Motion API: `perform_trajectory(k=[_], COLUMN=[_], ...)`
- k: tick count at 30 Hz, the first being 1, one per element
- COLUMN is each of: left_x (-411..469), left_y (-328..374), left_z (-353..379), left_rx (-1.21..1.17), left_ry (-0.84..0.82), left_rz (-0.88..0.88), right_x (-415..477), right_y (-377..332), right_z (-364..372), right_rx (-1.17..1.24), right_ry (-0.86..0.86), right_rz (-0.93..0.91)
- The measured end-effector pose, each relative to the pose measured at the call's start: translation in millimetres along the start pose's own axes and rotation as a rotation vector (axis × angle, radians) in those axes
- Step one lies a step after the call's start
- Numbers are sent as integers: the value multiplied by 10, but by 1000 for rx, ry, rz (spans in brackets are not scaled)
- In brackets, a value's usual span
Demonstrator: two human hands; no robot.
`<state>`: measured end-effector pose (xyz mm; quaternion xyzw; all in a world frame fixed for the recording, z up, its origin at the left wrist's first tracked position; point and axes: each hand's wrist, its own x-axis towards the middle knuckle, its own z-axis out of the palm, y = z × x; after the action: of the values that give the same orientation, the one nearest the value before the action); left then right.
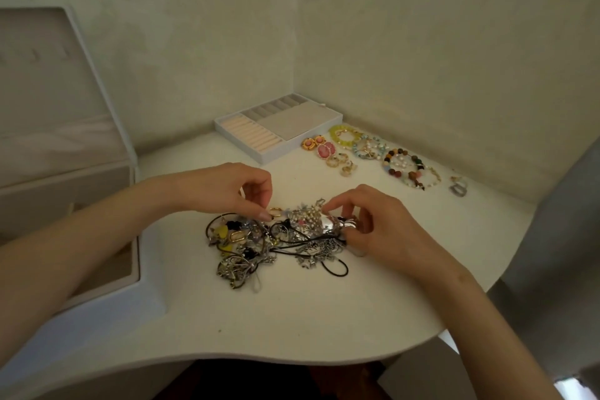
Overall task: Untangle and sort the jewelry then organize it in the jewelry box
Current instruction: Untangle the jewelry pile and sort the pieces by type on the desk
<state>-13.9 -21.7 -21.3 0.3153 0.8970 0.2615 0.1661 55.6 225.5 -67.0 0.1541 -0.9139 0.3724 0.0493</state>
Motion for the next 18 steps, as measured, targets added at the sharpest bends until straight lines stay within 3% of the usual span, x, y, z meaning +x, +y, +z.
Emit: perform_trajectory(k=[4, 8, 11, 15, 18], left_x=[-15, -2, 6, 17, 25], left_y=[-24, -31, -12, 16, 65], left_z=[-39, 14, 42, 71, 108], left_rx=[-32, -28, 1, 32, 62], left_ry=[-44, -86, -93, -85, -77], left_rz=[17, 20, 28, 56, 93], right_x=[-57, -69, -29, 58, 87], right_y=[-1, -5, -117, -192, -152], right_z=[-38, -13, 32, 150, 137], right_rx=[100, -73, -90, -272, -199], right_ry=[55, 17, 96, 38, 67], right_rz=[-22, -29, -84, -132, -111])
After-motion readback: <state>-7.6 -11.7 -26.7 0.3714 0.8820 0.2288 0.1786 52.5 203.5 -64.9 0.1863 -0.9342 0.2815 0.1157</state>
